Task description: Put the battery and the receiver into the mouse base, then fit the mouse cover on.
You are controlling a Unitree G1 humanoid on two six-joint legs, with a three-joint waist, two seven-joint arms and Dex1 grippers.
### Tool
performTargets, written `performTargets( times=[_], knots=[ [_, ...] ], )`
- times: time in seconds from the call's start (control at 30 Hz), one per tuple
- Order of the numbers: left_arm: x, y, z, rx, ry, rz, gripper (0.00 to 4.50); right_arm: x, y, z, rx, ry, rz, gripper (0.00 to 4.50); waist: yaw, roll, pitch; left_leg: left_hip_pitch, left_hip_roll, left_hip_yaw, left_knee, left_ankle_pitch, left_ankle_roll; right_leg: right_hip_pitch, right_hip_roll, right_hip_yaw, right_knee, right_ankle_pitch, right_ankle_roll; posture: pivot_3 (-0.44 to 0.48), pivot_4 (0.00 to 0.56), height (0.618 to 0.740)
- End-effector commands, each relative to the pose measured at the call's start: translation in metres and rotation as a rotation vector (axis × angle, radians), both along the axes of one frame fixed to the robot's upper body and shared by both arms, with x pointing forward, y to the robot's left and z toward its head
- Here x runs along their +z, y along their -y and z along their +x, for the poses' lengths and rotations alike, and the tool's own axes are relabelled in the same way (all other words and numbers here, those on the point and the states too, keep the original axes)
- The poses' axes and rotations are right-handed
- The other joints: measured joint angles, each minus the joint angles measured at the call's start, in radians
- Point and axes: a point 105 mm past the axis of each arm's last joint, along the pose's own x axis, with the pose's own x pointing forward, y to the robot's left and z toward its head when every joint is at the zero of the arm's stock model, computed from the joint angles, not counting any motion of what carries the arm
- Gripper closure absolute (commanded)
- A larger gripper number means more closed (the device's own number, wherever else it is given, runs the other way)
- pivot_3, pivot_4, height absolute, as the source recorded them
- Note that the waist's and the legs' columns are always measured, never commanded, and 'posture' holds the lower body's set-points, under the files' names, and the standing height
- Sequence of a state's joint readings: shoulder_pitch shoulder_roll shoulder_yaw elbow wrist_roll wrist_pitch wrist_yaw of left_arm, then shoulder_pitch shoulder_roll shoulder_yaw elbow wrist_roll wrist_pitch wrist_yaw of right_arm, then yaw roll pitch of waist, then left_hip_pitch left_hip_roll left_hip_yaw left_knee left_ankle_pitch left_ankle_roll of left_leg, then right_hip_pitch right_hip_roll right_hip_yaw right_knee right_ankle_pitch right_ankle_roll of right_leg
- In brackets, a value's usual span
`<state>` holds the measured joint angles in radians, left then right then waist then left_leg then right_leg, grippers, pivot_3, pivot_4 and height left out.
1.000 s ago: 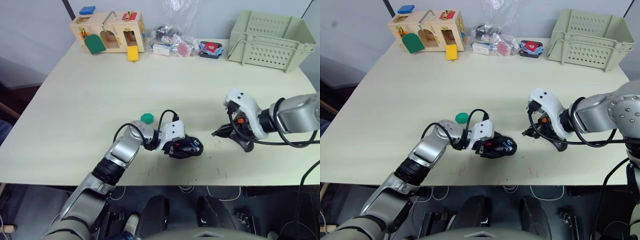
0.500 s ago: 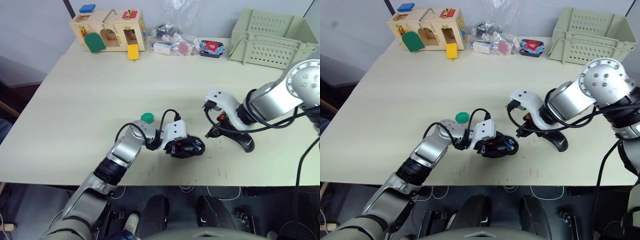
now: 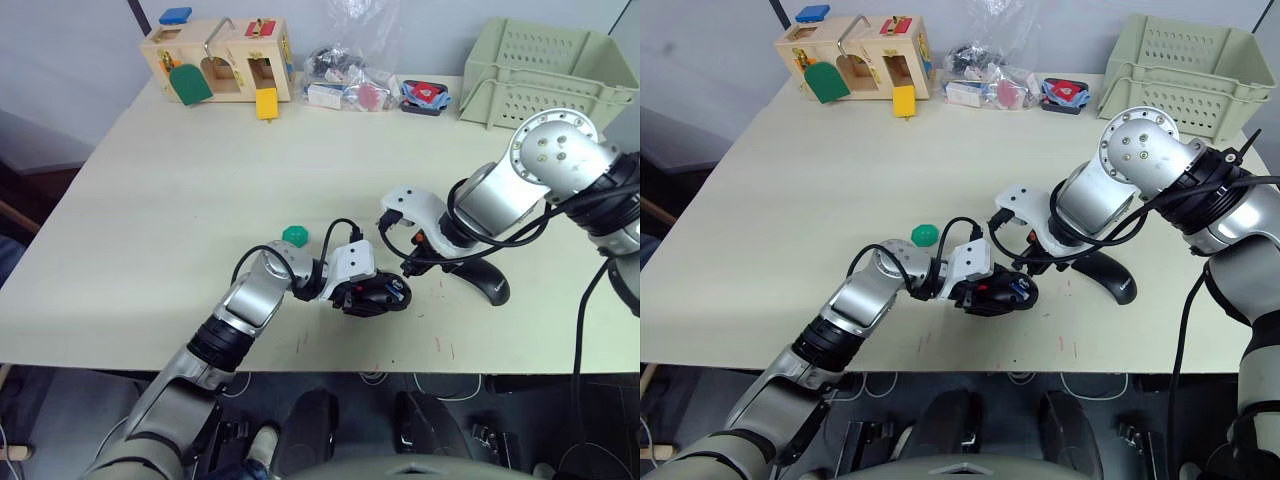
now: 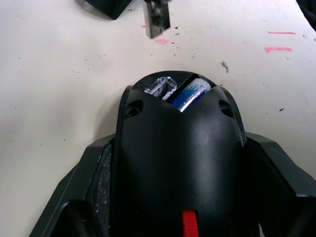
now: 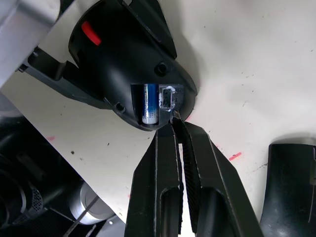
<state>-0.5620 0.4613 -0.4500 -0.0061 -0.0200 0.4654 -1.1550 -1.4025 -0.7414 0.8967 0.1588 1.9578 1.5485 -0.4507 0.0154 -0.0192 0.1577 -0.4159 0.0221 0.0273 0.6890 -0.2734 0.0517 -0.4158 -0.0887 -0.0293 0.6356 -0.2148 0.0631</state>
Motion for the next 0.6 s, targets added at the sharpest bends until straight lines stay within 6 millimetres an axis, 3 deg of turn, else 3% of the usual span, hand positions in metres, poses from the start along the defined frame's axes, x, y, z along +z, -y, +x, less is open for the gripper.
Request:
performTargets(
  times=[0.03,0.6],
  knots=[
    [-0.0131,0.0017,-0.0056,0.005,-0.037,0.049,1.53,0.0038,-0.0027,-0.0021,0.020,0.008,0.001,4.50,0.000,0.000,0.000,0.000,0.000,0.000,0.000,0.000,0.000,0.000,0.000,0.000,0.000,0.000,0.000,0.000,0.150,0.740],
    [-0.0143,0.0019,-0.0103,-0.005,-0.037,0.077,1.53,-0.0059,-0.0103,0.0005,0.014,0.019,-0.023,4.50,-0.001,0.000,0.000,0.000,0.000,-0.002,0.000,0.000,0.000,0.000,0.000,-0.001,0.000,0.000,0.000,0.000,0.150,0.740]
  ],
)
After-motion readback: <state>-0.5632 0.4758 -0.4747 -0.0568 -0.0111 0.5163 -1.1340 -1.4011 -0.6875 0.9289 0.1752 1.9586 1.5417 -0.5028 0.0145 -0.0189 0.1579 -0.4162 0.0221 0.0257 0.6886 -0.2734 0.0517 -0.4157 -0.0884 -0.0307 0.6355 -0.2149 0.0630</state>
